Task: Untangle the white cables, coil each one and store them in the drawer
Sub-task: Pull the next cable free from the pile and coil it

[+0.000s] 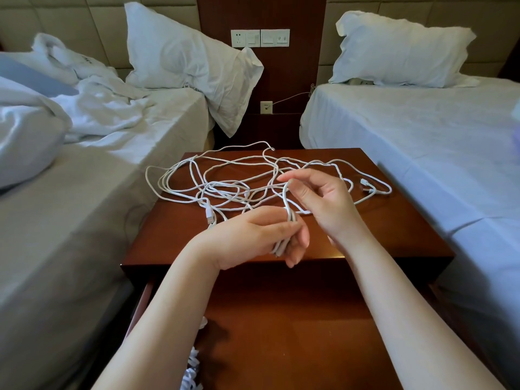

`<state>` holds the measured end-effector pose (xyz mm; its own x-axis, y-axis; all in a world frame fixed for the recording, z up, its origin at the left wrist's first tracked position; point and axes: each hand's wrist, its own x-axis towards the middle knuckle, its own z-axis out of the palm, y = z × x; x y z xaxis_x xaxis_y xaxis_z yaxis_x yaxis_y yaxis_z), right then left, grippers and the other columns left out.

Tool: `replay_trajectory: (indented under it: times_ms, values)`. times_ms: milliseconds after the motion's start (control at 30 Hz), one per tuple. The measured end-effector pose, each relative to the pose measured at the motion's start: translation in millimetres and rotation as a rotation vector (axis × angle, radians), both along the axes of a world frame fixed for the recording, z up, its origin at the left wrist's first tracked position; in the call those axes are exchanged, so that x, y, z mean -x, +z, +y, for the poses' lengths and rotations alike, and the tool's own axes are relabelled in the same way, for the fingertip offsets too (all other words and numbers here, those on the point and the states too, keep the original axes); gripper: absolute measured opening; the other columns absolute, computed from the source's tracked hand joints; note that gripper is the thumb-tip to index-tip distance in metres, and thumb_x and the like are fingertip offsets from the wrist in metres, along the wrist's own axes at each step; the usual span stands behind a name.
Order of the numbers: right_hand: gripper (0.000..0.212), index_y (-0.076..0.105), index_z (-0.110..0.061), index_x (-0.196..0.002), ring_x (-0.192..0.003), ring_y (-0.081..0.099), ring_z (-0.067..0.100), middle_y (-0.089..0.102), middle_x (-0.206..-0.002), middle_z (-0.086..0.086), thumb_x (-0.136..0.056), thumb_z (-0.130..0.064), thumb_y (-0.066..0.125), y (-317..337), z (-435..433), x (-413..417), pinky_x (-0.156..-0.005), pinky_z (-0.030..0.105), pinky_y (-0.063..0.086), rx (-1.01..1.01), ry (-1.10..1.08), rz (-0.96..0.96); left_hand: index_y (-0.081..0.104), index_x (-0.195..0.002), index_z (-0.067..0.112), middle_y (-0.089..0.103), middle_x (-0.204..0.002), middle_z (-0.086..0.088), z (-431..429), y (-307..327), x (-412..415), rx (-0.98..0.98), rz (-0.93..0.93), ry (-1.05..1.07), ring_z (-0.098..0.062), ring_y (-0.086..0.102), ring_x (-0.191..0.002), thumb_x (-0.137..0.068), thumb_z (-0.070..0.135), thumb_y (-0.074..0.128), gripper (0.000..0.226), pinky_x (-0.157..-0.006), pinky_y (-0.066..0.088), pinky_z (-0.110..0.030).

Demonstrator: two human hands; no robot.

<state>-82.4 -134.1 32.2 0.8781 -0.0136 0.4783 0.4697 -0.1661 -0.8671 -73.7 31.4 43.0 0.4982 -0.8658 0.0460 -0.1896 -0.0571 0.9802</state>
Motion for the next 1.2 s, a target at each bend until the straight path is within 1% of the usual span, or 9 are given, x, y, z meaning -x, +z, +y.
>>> replay_trajectory:
  times_ms: [100,200,300,400,567,767,967,1100,1200]
  values:
    - [0.018,0.072,-0.025,-0.097,-0.083,0.066,-0.002,0.071,-0.079,-0.02,-0.096,-0.019,0.054,-4.3,2.2,-2.7,-0.074,0.014,0.049,0.043,0.118,0.141,0.062,-0.079,0.012,0.041,-0.057,0.005,-4.0,7.0,4.2,0.155,0.093,-0.038,-0.011,0.035,-0.055,-0.097,0.016,0.04,0.029,-0.058,0.035,-0.022]
    - [0.02,0.065,-0.017,-0.075,-0.067,0.058,0.001,0.065,-0.065,-0.012,-0.09,-0.004,0.059,-14.4,13.4,-6.7,-0.061,0.015,0.044,0.136,0.191,0.23,0.063,-0.07,0.013,0.036,-0.051,0.008,-7.2,12.0,3.0,0.368,0.183,-0.015,-0.009,0.029,-0.049,-0.093,0.018,0.044,0.03,-0.052,0.029,-0.022]
    - [0.023,0.054,-0.009,-0.061,-0.056,0.047,0.005,0.053,-0.057,-0.008,-0.083,-0.016,0.05,-20.7,25.8,-5.6,-0.058,0.018,0.037,0.344,0.239,0.207,0.061,-0.066,0.014,0.035,-0.05,0.007,-1.9,10.8,-6.2,0.521,0.251,0.144,-0.009,0.03,-0.048,-0.093,0.017,0.04,0.034,-0.051,0.027,-0.022]
    - [0.028,0.058,-0.032,-0.07,-0.056,0.05,0.002,0.055,-0.058,-0.018,-0.096,-0.022,0.055,-24.8,31.9,-2.9,-0.062,0.017,0.037,0.498,0.214,0.11,0.062,-0.068,0.013,0.042,-0.052,0.004,5.3,8.4,-14.7,0.651,0.285,0.379,-0.01,0.037,-0.05,-0.098,0.017,0.037,0.04,-0.054,0.035,-0.021]
    - [0.033,0.052,-0.026,-0.063,-0.061,0.051,0.008,0.052,-0.057,-0.01,-0.095,-0.034,0.055,-36.1,27.4,-11.6,-0.076,0.024,0.031,0.705,-0.061,0.051,0.061,-0.086,0.004,0.066,-0.068,-0.002,7.8,5.1,-22.6,0.73,0.108,0.801,-0.014,0.064,-0.069,-0.104,0.012,0.032,0.035,-0.071,0.052,-0.025]
    - [0.03,0.066,-0.015,-0.078,-0.081,0.055,0.013,0.065,-0.078,-0.005,-0.095,-0.036,0.052,-50.0,16.1,-20.7,-0.066,0.022,0.038,0.681,-0.553,-0.295,0.065,-0.089,0.014,0.072,-0.086,-0.005,7.7,-9.3,-27.6,0.443,-0.282,1.116,-0.014,0.071,-0.086,-0.101,0.013,0.041,0.027,-0.085,0.054,-0.031]
    - [0.017,0.069,-0.013,-0.09,-0.096,0.054,0.02,0.067,-0.091,-0.002,-0.092,-0.026,0.059,-45.0,11.1,-24.2,-0.08,0.004,0.031,0.487,-0.627,-0.322,0.057,-0.077,0.023,0.069,-0.078,0.002,-6.2,-16.1,-22.6,-0.021,-0.436,1.029,-0.012,0.069,-0.076,-0.101,0.02,0.039,0.031,-0.085,0.055,-0.042]
    - [0.02,0.07,-0.009,-0.095,-0.097,0.058,0.02,0.068,-0.096,0.002,-0.094,-0.019,0.052,-32.2,0.0,-19.8,-0.078,0.016,0.046,0.314,-0.653,-0.372,0.048,-0.065,0.022,0.057,-0.061,0.004,-3.4,-16.4,-25.1,-0.266,-0.447,0.976,-0.024,0.064,-0.077,-0.102,0.016,0.035,0.04,-0.093,0.048,-0.044]
    - [0.018,0.073,-0.006,-0.103,-0.098,0.061,0.011,0.068,-0.101,-0.001,-0.093,-0.006,0.057,-22.5,-15.4,-18.4,-0.084,0.007,0.045,0.323,-0.625,-0.403,0.055,-0.07,0.008,0.046,-0.046,0.009,1.5,-15.9,-21.9,-0.175,-0.186,0.809,-0.006,0.047,-0.05,-0.103,0.019,0.037,0.04,-0.052,0.039,-0.014]
